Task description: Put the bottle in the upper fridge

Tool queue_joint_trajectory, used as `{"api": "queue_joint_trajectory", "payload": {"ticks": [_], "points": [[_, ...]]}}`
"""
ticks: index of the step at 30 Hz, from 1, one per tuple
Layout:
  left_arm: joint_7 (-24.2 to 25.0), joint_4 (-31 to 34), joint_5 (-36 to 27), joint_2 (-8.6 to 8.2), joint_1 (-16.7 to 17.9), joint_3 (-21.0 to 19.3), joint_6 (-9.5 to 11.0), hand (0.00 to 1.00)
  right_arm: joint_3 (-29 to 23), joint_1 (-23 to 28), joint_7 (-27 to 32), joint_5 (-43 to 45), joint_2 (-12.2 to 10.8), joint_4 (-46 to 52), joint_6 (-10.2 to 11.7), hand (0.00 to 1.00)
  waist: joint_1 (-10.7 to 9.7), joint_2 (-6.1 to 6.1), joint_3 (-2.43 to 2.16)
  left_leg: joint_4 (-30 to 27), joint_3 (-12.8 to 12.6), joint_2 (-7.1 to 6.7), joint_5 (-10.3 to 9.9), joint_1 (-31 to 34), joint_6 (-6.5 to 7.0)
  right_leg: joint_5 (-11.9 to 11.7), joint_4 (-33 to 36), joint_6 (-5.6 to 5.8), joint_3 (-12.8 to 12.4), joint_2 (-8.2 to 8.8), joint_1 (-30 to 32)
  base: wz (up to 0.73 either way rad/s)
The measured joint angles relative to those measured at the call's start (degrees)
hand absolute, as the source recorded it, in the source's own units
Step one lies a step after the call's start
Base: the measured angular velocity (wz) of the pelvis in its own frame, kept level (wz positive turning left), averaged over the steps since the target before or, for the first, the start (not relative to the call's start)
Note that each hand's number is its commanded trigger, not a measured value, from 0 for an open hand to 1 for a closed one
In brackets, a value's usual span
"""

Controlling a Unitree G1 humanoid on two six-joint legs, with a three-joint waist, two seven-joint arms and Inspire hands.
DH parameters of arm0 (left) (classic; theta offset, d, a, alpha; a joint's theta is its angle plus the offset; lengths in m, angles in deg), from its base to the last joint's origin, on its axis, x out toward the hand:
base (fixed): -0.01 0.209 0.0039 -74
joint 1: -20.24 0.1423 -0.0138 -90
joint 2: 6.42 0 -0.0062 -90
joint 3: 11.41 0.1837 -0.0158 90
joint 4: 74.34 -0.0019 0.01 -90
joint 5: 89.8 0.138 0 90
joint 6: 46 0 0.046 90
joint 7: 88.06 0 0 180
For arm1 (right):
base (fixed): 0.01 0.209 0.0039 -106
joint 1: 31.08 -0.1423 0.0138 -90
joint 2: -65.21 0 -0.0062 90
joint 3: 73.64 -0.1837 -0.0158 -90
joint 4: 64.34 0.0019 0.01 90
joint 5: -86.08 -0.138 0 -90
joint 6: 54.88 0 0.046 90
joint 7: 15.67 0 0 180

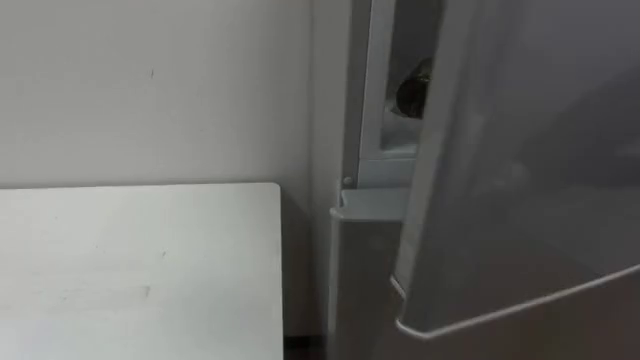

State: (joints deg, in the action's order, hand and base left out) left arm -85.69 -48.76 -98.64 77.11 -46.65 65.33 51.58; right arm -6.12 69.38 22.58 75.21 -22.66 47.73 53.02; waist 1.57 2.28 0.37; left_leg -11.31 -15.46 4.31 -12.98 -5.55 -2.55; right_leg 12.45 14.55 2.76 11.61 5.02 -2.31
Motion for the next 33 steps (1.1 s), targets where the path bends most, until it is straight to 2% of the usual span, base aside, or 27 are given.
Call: {"api": "queue_joint_trajectory", "payload": {"ticks": [6,14,15,18,23,26,29,33], "points": [[0.4,-0.2,0.1,0.04,-0.8,0.7,0.0,0.0,5.1,-0.3,-1.8,0.5,0.1,0.0,-0.1,0.0,0.4,-0.22,0.23,0.1,0.3,0.01,0.0,-0.1,0.0,-0.1,-0.9,-0.01,0.2,-0.09,-0.7,0.01],[0.4,-0.5,-0.4,0.26,-2.2,1.6,-0.1,0.0,9.2,-1.7,-3.8,0.6,0.1,0.0,-0.1,0.0,1.9,-0.11,0.1,0.1,0.7,0.02,0.0,0.1,0.0,-0.5,-0.9,-0.02,0.8,-0.15,-1.2,0.02],[0.6,-0.5,-0.3,0.25,-2.4,1.7,-0.1,0.0,10.0,-2.0,-3.9,1.0,0.1,0.0,-0.3,0.0,2.0,-0.04,0.23,0.1,1.0,0.02,0.0,0.0,0.0,-0.5,-1.0,-0.02,1.2,-0.14,-1.5,0.1],[1.1,-1.3,-0.2,0.25,-2.4,1.7,-0.3,0.0,11.8,-2.9,-4.5,5.1,0.0,-0.9,-0.5,0.0,2.2,-0.15,0.16,0.0,1.5,0.04,0.0,-0.1,0.0,-0.5,-1.1,-0.02,1.6,-0.14,-1.6,0.09],[1.8,-2.0,0.7,0.32,-2.4,1.7,-2.1,0.0,13.3,-3.0,-6.6,7.1,0.0,-1.5,-1.5,0.0,2.4,0.29,0.05,0.0,2.2,0.03,0.0,0.0,-0.03,-0.5,-1.5,-0.03,2.8,-0.07,-1.9,0.09],[1.8,-1.9,2.3,0.4,-2.4,1.7,-2.4,0.0,13.7,-3.3,-7.2,8.9,0.1,-4.2,-1.6,0.0,3.0,0.68,0.1,0.0,2.8,0.01,0.0,-0.1,-0.05,-0.5,-2.0,-0.08,3.4,-0.09,-2.7,0.1],[1.9,-1.7,2.3,0.41,-2.5,1.7,-2.9,0.0,13.9,-3.7,-7.6,9.4,0.1,-5.6,-1.6,0.0,3.1,0.95,-0.1,-0.1,3.0,0.03,0.0,0.0,-0.06,-0.5,-2.0,-0.1,3.6,-0.1,-2.8,0.02],[2.3,-1.4,2.8,0.64,-2.7,1.7,-3.4,0.0,13.8,-4.6,-9.5,9.2,0.2,-8.3,-1.2,0.0,3.1,0.65,-0.08,-0.4,3.2,0.05,0.0,-0.1,-0.06,-0.6,-2.0,-0.13,3.8,-0.06,-3.6,0.0]]}}
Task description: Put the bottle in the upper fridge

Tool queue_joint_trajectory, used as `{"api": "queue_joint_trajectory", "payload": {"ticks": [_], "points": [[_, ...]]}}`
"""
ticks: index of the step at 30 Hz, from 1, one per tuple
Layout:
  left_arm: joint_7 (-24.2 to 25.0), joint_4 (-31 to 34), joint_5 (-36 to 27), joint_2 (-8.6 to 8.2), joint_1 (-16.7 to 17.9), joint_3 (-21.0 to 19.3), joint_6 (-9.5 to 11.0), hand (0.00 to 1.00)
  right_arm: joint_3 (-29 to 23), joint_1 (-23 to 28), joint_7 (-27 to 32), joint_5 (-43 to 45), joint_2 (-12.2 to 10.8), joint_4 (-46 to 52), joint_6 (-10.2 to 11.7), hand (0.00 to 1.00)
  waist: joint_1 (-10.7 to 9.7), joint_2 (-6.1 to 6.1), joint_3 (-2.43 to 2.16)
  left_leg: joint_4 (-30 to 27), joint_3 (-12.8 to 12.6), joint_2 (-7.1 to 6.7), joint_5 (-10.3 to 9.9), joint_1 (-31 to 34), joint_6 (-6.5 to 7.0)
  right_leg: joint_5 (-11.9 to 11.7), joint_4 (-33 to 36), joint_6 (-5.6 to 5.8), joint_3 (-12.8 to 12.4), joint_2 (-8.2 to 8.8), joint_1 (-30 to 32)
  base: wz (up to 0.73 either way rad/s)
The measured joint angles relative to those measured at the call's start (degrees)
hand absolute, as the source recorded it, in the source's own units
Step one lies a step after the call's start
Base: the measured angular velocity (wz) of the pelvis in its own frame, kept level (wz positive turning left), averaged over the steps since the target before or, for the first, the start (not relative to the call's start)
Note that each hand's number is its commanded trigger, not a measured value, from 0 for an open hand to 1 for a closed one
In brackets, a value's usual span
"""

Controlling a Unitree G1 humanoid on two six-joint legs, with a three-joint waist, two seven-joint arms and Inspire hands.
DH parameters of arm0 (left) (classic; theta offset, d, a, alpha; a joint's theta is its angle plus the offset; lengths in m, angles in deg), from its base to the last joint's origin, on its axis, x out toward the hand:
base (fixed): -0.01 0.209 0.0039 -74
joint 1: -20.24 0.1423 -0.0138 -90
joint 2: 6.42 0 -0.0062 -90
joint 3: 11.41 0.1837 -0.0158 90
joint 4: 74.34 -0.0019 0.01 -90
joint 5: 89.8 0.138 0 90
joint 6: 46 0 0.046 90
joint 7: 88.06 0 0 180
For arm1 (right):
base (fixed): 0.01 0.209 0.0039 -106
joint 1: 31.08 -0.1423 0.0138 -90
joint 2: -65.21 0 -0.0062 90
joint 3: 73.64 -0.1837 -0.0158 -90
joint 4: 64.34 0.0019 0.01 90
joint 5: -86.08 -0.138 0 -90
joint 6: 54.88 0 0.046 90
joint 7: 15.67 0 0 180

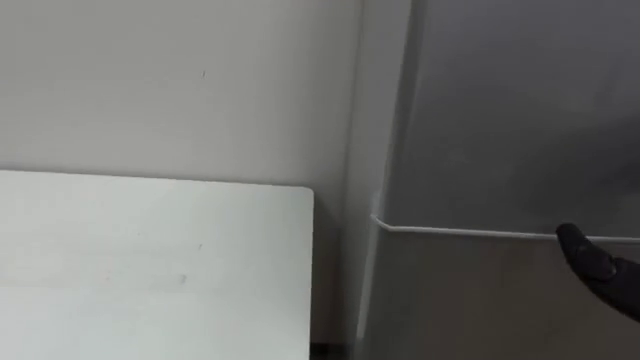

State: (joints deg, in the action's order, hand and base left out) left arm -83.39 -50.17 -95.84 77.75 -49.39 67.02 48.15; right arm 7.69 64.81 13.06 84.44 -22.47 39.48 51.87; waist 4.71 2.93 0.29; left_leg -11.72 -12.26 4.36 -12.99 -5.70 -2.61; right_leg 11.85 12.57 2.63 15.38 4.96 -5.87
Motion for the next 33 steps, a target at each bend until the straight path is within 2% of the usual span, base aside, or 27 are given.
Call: {"api": "queue_joint_trajectory", "payload": {"ticks": [4,10,15,20,33], "points": [[-0.1,0.3,0.0,0.09,-0.1,0.2,0.0,0.0,0.0,-1.9,-1.5,-0.1,0.4,-3.5,0.8,0.0,0.0,-0.2,0.03,0.0,0.0,0.05,0.0,-0.1,0.01,-0.1,0.2,-0.1,0.1,0.03,-0.2,0.0],[-0.1,1.3,0.0,0.43,0.2,0.7,-0.1,0.0,0.0,-2.7,-3.9,0.0,1.7,-7.4,0.7,0.0,-0.2,0.31,0.21,0.0,0.0,0.06,0.0,-0.9,0.02,-0.2,-0.1,-0.1,0.1,0.05,-0.8,0.0],[1.0,2.6,1.4,1.01,0.5,0.6,-0.2,0.0,-1.0,-2.8,-4.5,4.3,1.7,-9.7,0.9,0.0,-0.3,0.59,0.15,-0.1,-0.1,0.02,0.0,-0.9,0.03,-0.2,-0.2,-0.09,0.0,0.05,-0.8,0.0],[1.3,4.1,3.5,1.22,0.3,0.6,-1.2,0.0,-1.6,-3.9,-4.6,8.7,2.0,-13.2,2.2,0.0,-0.5,0.67,0.12,-0.1,-0.1,0.04,0.0,-0.9,0.03,-0.2,-0.1,-0.09,0.0,0.06,-0.7,0.0],[3.8,5.6,4.2,2.1,1.2,0.6,-2.0,0.0,-1.8,-5.6,-7.6,6.2,2.5,-15.2,1.5,0.0,-1.3,0.79,-0.09,-1.1,0.2,0.15,0.0,-0.7,0.05,-0.4,0.0,-0.2,0.1,0.11,-0.8,0.0]]}}
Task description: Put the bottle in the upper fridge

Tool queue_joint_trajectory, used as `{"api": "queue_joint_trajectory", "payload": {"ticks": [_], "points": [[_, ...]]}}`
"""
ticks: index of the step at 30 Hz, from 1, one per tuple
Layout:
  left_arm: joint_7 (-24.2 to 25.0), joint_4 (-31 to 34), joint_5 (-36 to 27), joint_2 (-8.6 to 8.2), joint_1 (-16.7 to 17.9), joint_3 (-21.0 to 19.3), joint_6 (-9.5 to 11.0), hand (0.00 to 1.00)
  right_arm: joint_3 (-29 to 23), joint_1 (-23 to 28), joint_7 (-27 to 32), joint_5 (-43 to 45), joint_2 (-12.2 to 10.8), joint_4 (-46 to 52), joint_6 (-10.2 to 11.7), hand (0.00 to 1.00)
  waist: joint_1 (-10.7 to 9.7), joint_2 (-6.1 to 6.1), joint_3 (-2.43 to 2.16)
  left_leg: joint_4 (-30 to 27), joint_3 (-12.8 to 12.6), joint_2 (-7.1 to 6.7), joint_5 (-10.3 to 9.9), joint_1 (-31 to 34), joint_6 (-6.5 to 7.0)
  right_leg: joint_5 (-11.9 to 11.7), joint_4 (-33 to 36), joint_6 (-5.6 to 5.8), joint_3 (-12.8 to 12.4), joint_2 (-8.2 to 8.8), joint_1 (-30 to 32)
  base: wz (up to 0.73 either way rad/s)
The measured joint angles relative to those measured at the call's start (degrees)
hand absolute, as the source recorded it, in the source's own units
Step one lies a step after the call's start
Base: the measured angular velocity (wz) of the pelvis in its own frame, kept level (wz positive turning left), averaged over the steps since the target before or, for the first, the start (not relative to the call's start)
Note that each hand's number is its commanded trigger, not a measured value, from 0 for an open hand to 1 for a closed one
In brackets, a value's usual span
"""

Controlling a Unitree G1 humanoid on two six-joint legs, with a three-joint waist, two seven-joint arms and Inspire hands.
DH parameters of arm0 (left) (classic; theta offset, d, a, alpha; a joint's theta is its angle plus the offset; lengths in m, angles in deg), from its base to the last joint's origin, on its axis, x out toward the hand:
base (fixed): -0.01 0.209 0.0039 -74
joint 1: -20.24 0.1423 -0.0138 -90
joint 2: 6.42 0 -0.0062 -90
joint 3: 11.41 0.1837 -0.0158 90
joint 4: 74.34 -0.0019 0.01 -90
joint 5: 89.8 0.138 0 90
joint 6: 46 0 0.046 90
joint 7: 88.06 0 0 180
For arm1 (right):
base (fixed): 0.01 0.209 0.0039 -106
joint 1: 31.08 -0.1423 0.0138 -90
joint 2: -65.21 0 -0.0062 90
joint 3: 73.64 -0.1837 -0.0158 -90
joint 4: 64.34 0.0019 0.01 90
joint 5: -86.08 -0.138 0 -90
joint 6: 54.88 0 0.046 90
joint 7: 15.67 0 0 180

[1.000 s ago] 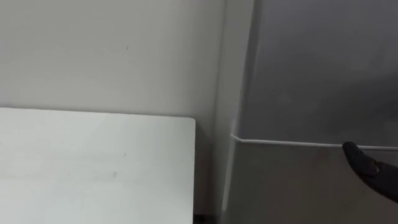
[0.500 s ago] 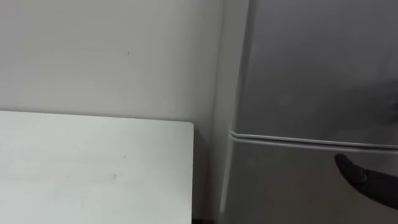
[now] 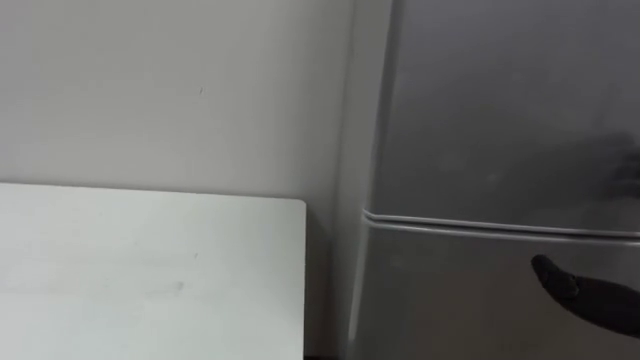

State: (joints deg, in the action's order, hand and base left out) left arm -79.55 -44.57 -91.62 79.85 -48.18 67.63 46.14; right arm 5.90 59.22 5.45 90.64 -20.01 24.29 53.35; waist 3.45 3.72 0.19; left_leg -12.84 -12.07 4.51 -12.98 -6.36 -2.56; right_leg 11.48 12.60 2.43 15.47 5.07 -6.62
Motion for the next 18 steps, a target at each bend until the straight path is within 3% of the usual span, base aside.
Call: {"api": "queue_joint_trajectory", "payload": {"ticks": [3,8,12,18], "points": [[-0.2,0.7,-0.1,0.05,0.5,-0.4,-0.1,0.0,-0.5,0.0,0.0,0.0,0.2,0.2,-0.4,0.0,-0.2,-0.07,-0.41,0.0,0.0,-0.05,0.0,0.2,0.01,0.0,0.2,0.01,0.0,0.04,0.2,0.0],[-0.4,0.4,-0.1,0.04,0.7,-2.6,0.3,0.0,-4.8,-0.1,0.3,-0.2,0.4,0.1,-0.9,0.0,-1.4,0.37,-0.63,0.1,0.5,-0.14,0.1,0.7,0.09,0.0,0.0,0.08,0.4,0.06,0.2,0.06],[-0.6,0.0,-0.2,0.01,1.5,-2.6,0.4,0.0,-9.1,-0.1,3.5,-3.4,1.5,-2.1,-5.1,0.0,-1.9,0.4,-0.56,0.2,0.4,-0.2,0.1,0.6,0.09,0.0,0.0,0.15,0.3,0.05,0.4,0.01],[-0.7,0.1,-0.3,0.03,1.6,-2.9,0.3,0.0,-13.2,0.7,7.2,-7.2,1.6,-2.4,-7.1,0.0,-3.6,0.16,-0.15,0.6,0.4,-0.25,0.1,0.7,0.07,0.1,-0.1,0.32,0.3,0.04,0.7,0.0]]}}
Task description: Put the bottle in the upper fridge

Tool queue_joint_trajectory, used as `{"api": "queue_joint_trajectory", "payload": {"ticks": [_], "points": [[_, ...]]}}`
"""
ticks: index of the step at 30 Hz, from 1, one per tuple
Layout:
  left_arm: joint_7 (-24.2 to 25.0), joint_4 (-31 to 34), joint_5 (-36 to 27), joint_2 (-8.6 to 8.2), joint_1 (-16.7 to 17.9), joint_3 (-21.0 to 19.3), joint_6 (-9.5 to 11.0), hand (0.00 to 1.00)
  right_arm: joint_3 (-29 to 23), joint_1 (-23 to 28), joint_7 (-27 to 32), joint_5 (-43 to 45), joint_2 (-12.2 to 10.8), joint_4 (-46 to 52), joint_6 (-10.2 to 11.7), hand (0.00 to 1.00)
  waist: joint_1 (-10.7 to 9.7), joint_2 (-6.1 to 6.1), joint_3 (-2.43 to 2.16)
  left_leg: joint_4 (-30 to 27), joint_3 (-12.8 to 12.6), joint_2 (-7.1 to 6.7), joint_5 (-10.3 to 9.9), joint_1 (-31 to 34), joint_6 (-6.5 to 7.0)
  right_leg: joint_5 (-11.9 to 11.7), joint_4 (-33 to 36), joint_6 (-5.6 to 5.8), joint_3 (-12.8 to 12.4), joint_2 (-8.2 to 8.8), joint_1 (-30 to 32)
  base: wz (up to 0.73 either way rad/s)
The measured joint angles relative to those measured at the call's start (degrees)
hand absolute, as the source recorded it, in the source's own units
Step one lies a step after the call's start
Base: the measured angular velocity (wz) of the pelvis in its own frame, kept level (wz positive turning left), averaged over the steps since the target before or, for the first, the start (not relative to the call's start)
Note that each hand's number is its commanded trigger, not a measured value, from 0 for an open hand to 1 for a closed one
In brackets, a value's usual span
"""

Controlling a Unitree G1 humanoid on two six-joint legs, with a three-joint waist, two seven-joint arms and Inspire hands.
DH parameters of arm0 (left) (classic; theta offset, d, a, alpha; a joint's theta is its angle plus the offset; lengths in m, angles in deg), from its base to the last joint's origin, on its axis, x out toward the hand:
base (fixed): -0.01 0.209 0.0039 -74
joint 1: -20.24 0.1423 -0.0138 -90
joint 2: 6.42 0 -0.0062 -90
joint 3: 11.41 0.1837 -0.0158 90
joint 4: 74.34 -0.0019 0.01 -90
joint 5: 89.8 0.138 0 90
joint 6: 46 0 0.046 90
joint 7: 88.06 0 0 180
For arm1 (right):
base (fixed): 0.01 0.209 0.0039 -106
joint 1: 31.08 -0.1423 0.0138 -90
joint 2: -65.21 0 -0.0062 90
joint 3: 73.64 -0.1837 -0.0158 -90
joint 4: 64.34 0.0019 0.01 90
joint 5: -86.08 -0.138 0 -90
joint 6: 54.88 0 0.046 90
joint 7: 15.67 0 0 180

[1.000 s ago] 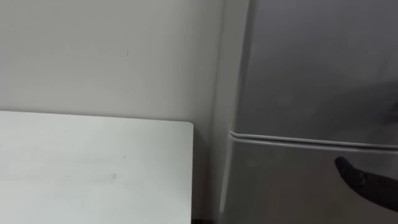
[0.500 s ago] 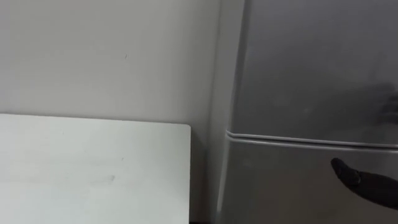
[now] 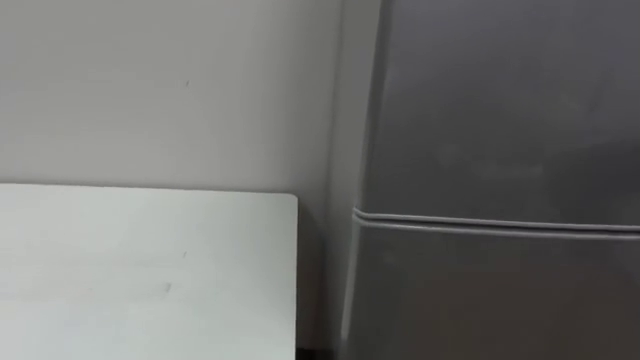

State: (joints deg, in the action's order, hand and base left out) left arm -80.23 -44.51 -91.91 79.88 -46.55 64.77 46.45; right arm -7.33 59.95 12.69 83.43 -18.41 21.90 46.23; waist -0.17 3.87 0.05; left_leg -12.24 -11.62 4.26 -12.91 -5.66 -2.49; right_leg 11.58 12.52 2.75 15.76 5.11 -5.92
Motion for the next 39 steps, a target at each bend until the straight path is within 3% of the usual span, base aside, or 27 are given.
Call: {"api": "queue_joint_trajectory", "payload": {"ticks": [6,8,9,10,13,18,22,24,28,32,35,39], "points": [[-2.7,0.5,-2.2,-0.06,-0.2,0.1,0.1,0.0,-0.1,5.2,3.6,-6.4,0.0,-4.5,0.0,0.0,-1.2,0.14,0.06,0.0,-0.1,0.02,0.0,-0.1,-0.02,0.0,-0.2,0.04,0.0,-0.02,0.1,0.0],[-2.8,0.5,-2.8,-0.13,-0.2,0.1,0.1,0.0,-0.1,8.0,4.3,-9.6,-0.3,-6.1,-0.2,0.0,-1.0,-0.9,-0.02,0.6,-0.4,-0.01,0.0,-0.1,-0.03,0.1,-0.2,0.07,-0.2,-0.02,0.1,-0.06],[-2.8,0.5,-3.0,-0.27,-0.1,0.1,0.1,0.0,-0.1,9.8,4.9,-11.9,-0.7,-6.7,-0.2,0.0,-1.0,-0.79,0.12,0.6,-0.7,0.0,0.0,-0.2,-0.03,0.1,-0.2,0.06,-0.4,-0.03,0.2,-0.09],[-2.8,0.5,-3.0,-0.36,0.0,0.1,0.0,0.0,-0.1,10.7,5.3,-13.0,-0.9,-6.8,-0.3,0.0,-1.0,-0.21,-0.11,0.6,-0.8,-0.01,0.0,-0.2,-0.03,0.1,-0.2,0.05,-0.5,-0.04,0.3,-0.07],[-3.2,0.5,-3.6,-0.57,-0.1,0.1,0.0,0.0,0.0,15.0,6.2,-14.6,-3.6,-7.3,-0.4,0.0,-1.1,-1.14,-0.06,0.6,-1.3,0.05,0.0,-0.1,-0.04,0.2,0.1,-0.02,-1.1,-0.1,0.9,-0.09],[-7.2,0.6,-4.0,-1.43,0.1,0.6,0.0,0.0,1.9,16.6,7.4,-16.6,-8.5,-21.1,-0.4,0.0,-1.4,-1.71,-0.07,0.7,-1.8,0.04,0.0,-0.3,-0.03,0.2,0.0,-0.01,-1.7,-0.11,0.4,-0.04],[-8.1,0.4,-4.0,-2.71,0.1,0.6,0.0,0.0,5.1,17.1,6.9,-19.1,-10.1,-32.0,-0.4,0.0,-1.4,-2.45,-0.14,0.9,-1.8,0.0,-0.1,-1.3,-0.06,0.3,-0.1,0.12,-1.7,-0.1,-0.1,-0.01],[-8.4,0.4,-4.0,-3.2,0.2,0.7,0.0,0.0,5.3,17.1,5.7,-20.4,-11.6,-38.6,-0.5,0.0,-1.5,-2.67,-0.15,0.9,-1.8,0.02,-0.1,-1.3,-0.06,0.5,-0.1,0.07,-1.6,-0.11,-0.2,0.02],[-9.6,0.4,-4.1,-3.32,0.9,1.7,0.0,0.0,8.4,17.0,3.5,-22.0,-11.6,-47.9,-1.2,0.0,-1.6,-3.08,-0.04,1.3,-1.9,-0.03,-0.1,-1.9,-0.07,0.7,0.1,0.04,-1.7,-0.03,-0.2,0.0],[-9.2,0.3,-4.0,-3.72,0.8,3.8,-0.6,0.0,11.6,17.3,-3.1,-22.1,-11.7,-56.6,-2.9,0.0,-1.9,-3.33,-0.1,1.4,-1.9,-0.02,-0.1,-2.0,-0.08,0.7,0.0,0.03,-1.7,-0.06,-0.4,0.01],[-8.4,0.3,-3.7,-3.97,0.8,4.1,-1.5,0.0,14.0,16.9,-8.8,-21.9,-11.7,-61.1,-5.2,0.0,-1.6,-3.42,-0.13,1.5,-1.8,-0.02,-0.1,-2.5,-0.15,0.7,-0.2,0.05,-1.6,-0.15,-1.1,0.02],[-8.3,0.1,0.2,-4.07,0.3,5.1,-4.2,0.0,17.8,16.2,-16.9,-20.0,-11.8,-63.4,-9.2,0.0,-1.1,-3.65,-0.11,1.4,-1.8,-0.03,-0.2,-2.6,-0.21,0.7,-0.8,0.07,-1.5,-0.14,-1.3,0.0]]}}
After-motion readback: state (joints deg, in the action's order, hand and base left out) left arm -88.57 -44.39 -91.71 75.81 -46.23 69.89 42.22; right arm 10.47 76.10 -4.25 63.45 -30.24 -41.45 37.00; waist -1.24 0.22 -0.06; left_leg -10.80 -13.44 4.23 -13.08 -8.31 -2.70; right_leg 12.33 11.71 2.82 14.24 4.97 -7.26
